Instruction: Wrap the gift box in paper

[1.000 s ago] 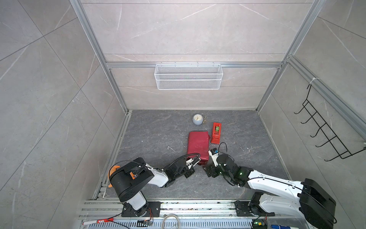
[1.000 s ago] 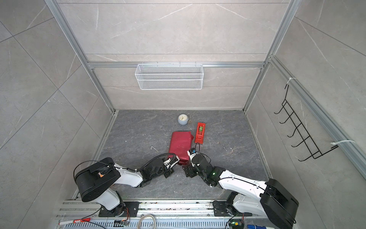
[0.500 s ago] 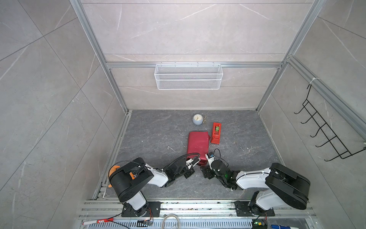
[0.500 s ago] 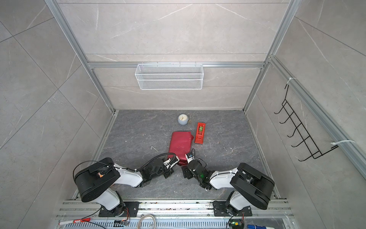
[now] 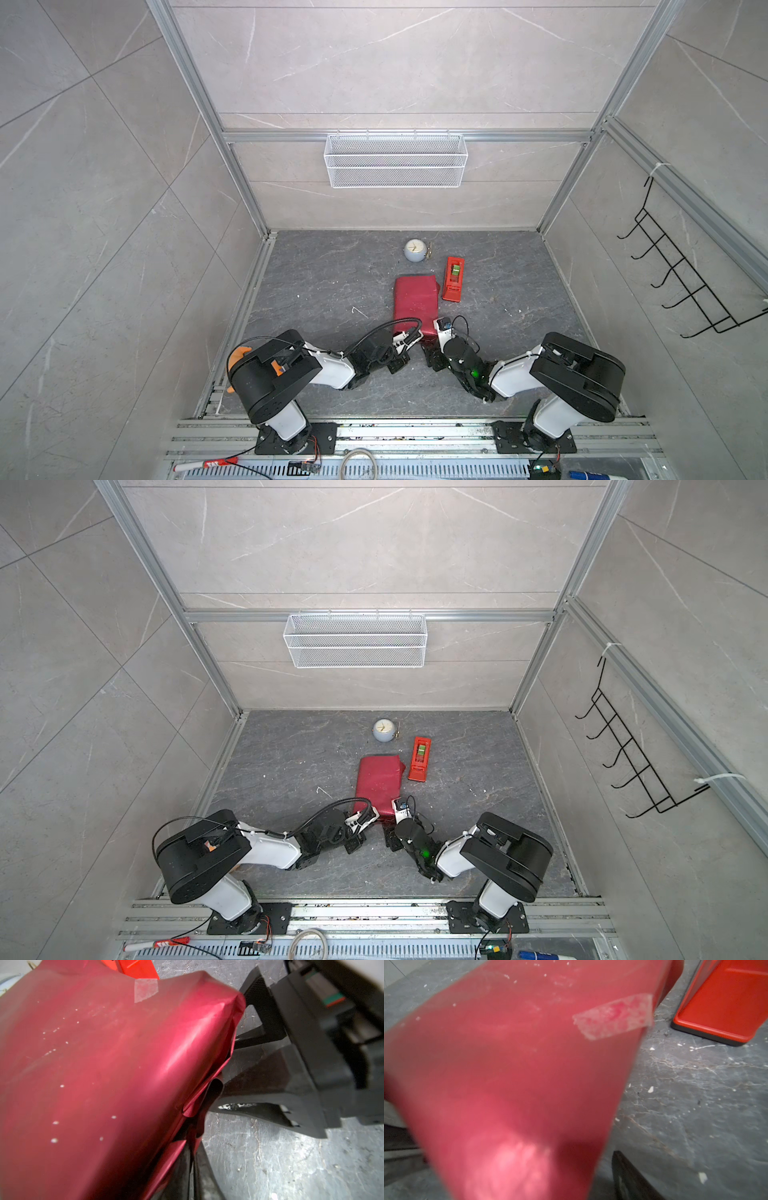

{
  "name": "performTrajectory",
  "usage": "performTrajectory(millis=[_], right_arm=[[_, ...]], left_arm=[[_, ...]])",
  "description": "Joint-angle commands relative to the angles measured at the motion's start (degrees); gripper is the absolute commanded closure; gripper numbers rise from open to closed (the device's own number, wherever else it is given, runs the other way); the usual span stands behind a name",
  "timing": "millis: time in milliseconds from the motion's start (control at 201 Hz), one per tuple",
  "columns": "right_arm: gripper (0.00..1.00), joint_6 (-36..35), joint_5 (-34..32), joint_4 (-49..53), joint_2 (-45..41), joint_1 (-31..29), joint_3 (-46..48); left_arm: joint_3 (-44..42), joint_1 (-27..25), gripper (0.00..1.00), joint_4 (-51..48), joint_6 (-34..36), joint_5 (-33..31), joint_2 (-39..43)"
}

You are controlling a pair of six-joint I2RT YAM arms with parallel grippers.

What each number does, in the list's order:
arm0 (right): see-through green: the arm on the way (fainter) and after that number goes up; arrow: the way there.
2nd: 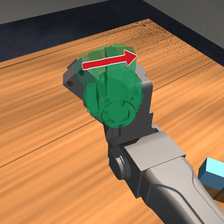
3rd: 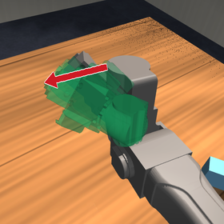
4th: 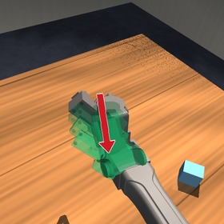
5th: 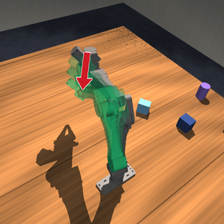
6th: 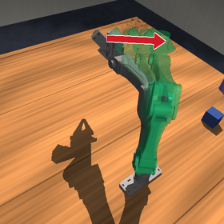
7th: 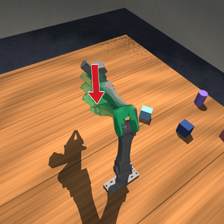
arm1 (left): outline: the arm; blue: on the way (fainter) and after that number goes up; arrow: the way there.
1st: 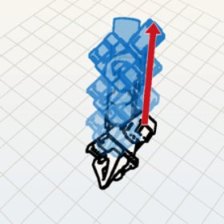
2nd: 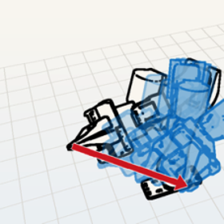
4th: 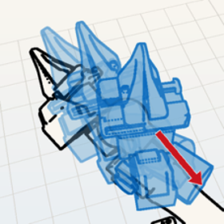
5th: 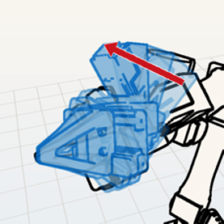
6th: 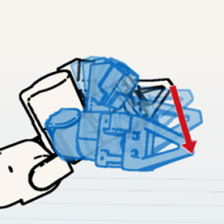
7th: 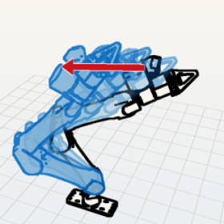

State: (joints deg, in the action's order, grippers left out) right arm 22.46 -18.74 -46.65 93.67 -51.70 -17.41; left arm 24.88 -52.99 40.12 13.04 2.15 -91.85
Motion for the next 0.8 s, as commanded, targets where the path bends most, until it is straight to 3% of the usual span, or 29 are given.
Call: performTrajectory(millis=[0, 368, 567, 796], right_arm=[[0.31, 3.0, -0.7, -0.7, 1.9, -0.2, 1.4], [0.34, 4.9, -1.1, -1.7, 2.4, -0.1, 1.3], [0.34, 5.7, -1.7, -2.0, 2.4, 0.0, 2.0], [0.35, 6.3, -1.6, -2.7, 2.9, 0.0, 2.2]], left_arm=[[1.0, 0.3, 0.82, -1.3, 0.8, 2.0, 3.1], [-2.1, 0.3, 0.62, -6.6, 5.6, 2.2, 14.7], [-1.5, 0.3, 0.44, -8.1, 16.0, -0.6, 20.2], [3.0, 1.0, 0.21, -8.0, 28.6, -2.1, 15.6]])
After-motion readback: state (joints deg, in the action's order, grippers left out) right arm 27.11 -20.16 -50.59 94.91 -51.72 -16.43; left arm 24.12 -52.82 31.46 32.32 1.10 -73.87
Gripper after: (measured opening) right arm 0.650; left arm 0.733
